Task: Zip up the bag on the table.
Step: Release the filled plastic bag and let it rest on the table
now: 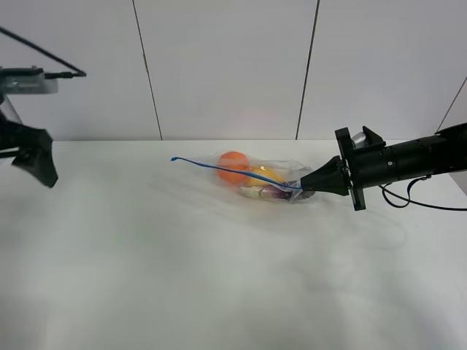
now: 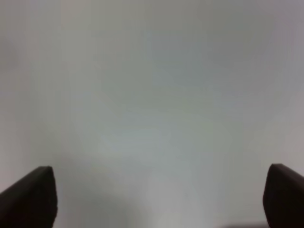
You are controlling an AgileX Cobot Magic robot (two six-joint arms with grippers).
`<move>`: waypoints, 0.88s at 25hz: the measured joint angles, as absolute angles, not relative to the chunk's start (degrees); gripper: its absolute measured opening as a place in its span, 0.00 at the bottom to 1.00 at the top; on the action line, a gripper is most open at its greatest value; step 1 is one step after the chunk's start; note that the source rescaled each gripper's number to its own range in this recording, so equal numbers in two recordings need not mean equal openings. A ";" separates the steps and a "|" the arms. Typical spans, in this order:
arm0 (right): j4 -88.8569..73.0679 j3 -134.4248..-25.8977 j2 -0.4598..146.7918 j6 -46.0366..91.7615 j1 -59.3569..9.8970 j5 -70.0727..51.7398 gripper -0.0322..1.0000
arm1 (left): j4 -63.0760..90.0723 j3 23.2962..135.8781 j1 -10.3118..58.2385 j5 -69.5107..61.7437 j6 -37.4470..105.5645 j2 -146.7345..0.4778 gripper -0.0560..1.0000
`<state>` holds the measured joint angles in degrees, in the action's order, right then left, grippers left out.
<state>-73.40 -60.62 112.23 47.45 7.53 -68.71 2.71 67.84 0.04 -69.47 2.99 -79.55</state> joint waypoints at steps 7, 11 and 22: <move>-73.23 -60.62 112.23 47.45 7.53 -68.71 0.03 | -0.36 44.97 0.04 -69.72 2.89 -58.57 1.00; -73.23 -60.62 112.23 47.45 7.53 -68.71 0.03 | -0.36 37.13 0.04 -69.18 2.83 -47.51 1.00; -73.21 -60.62 112.23 47.45 7.53 -68.71 0.03 | 3.11 32.87 0.04 -67.12 2.72 -26.52 1.00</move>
<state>-73.21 -60.62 112.23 47.45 7.53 -68.71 3.11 32.87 0.04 -67.12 2.72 -26.52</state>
